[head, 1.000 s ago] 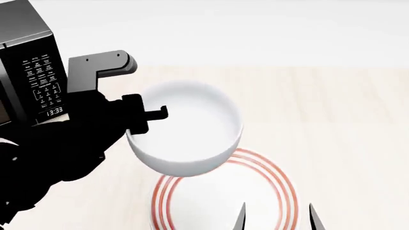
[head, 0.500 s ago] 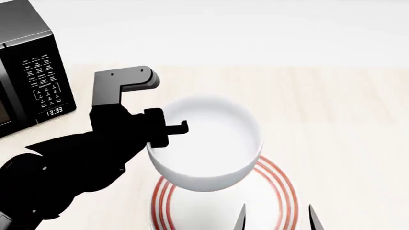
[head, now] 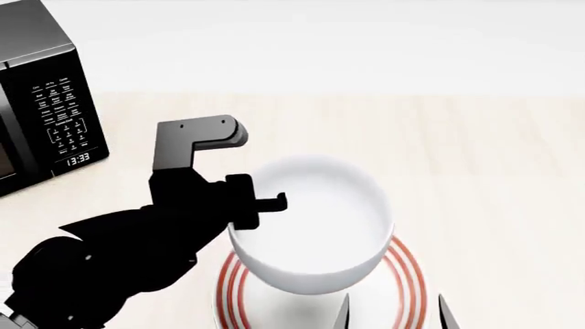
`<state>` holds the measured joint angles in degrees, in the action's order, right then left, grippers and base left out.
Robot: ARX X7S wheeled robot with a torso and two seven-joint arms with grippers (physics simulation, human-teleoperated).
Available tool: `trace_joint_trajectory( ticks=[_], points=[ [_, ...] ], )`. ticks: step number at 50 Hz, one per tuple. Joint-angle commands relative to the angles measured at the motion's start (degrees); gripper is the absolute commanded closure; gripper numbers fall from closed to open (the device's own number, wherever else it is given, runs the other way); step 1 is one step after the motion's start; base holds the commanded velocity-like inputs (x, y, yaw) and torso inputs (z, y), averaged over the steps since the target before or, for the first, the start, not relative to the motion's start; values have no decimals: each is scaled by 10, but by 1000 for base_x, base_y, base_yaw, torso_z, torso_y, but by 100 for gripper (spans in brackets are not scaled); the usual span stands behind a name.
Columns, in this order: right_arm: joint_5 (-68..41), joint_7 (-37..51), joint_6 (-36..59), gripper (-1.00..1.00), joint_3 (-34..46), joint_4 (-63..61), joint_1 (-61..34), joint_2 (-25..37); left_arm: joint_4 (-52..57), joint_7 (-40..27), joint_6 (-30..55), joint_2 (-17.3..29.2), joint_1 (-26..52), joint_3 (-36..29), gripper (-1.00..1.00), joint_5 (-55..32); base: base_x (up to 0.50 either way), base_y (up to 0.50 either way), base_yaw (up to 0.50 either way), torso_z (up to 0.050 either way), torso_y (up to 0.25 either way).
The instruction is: Pick up the white bowl and put it on the plate.
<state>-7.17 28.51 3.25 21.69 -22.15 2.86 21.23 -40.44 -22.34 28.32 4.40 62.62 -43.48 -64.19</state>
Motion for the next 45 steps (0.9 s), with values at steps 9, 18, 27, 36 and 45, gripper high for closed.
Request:
trace_joint_trajectory(
  ticks=[9, 18, 27, 36, 45],
  points=[
    [0, 1, -2, -100, 4, 6, -2, 1, 50, -18, -2, 3, -31, 1, 100, -13, 0, 0, 0, 0, 1],
    [-1, 2, -3, -100, 4, 5, 0, 3, 25, -7, -13, -6, -25, -2, 100, -10, 0, 0, 0, 0, 0],
    [-2, 4, -3, -100, 4, 3, 1, 4, -8, 8, -29, -18, -22, -7, 100, -7, 0, 0, 0, 0, 0],
    [-5, 5, -2, -100, 3, 2, 1, 6, -38, 20, -42, -29, -20, -15, 100, -8, 0, 0, 0, 2, 1],
    [-8, 5, -3, -100, 2, 4, 0, 7, -90, 39, -70, -42, -8, -36, 100, -15, 0, 0, 0, 0, 0]
  ],
)
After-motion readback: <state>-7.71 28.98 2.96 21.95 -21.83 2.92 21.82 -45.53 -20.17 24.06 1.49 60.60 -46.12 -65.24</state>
